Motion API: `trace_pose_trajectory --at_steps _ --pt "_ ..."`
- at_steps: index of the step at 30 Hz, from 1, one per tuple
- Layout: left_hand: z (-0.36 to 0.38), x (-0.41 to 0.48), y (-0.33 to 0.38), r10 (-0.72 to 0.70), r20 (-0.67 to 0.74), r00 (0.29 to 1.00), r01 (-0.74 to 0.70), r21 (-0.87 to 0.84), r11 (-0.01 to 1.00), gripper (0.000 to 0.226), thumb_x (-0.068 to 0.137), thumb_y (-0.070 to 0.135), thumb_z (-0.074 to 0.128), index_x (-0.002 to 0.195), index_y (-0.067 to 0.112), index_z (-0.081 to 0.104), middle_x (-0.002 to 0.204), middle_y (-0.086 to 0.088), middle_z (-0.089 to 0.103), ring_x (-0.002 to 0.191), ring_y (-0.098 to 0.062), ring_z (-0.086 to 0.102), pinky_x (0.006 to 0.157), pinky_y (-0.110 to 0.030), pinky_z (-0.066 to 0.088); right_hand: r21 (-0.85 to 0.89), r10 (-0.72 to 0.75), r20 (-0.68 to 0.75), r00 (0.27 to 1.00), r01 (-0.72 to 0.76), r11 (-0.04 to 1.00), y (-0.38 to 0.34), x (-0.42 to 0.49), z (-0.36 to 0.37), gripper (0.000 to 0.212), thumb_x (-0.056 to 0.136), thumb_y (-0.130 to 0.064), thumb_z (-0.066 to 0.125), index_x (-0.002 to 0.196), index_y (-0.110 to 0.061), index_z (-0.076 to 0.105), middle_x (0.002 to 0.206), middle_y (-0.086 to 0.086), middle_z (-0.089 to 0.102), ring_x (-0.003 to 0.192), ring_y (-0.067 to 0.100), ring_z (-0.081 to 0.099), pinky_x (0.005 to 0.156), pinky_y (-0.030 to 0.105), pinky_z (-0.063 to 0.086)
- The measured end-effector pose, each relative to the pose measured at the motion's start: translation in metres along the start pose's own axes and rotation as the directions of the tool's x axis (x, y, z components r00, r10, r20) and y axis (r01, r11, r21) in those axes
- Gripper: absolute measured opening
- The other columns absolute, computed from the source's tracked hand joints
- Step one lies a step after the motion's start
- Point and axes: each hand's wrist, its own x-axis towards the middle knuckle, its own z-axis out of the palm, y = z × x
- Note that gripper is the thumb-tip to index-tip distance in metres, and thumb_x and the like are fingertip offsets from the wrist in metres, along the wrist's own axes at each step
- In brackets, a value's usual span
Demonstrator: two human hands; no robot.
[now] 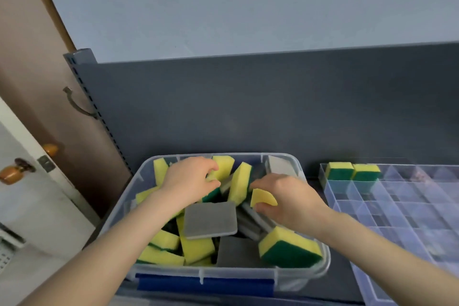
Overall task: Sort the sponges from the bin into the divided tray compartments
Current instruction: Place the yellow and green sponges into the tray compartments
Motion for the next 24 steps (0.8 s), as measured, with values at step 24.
trace_pose_trajectory --at_steps 24 --pt "0.001 -0.02 -0.003 -0.071 -0.185 0.98 0.063 -0.046 0.997 0.053 0.091 0.033 0.056 0.14 0.039 0.039 0.135 0.014 0.052 0.115 -0.013 0.055 0.068 -0.027 0.047 0.008 0.126 -0.039 0.991 -0.125 0.992 0.007 0.006 -0.002 0.036 0.078 -0.024 0.057 0.113 -0.034 0.056 0.11 -0.012 0.056 0.085 0.013 0.051 0.065 0.028 0.046"
